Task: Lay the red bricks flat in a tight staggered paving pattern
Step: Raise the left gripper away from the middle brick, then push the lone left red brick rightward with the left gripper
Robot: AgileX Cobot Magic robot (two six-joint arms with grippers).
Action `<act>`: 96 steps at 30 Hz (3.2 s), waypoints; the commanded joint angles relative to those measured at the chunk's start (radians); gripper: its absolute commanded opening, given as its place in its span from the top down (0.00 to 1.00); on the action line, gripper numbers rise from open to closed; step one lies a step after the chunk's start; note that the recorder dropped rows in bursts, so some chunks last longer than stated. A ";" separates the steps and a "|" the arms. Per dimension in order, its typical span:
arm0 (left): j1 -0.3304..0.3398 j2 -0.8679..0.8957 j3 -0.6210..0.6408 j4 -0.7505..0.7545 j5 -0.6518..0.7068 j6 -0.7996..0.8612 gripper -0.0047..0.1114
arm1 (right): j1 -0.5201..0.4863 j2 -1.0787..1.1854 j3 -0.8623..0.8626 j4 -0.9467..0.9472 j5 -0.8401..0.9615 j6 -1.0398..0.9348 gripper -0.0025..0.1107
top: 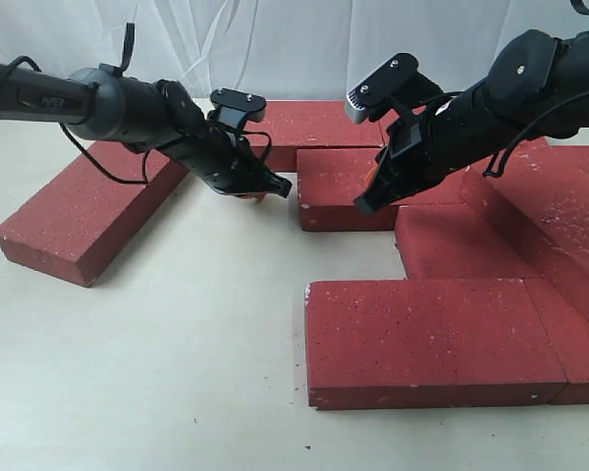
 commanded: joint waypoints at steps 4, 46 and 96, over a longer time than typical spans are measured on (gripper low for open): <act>0.019 -0.140 -0.004 0.193 0.133 -0.011 0.96 | -0.006 -0.011 0.001 0.001 -0.004 -0.005 0.98; 0.392 0.147 -0.421 0.623 0.314 -0.582 0.96 | -0.006 -0.011 0.001 0.103 -0.007 -0.007 0.98; 0.286 0.107 -0.411 0.211 0.774 -0.087 0.96 | -0.006 -0.011 0.001 0.105 -0.010 -0.007 0.98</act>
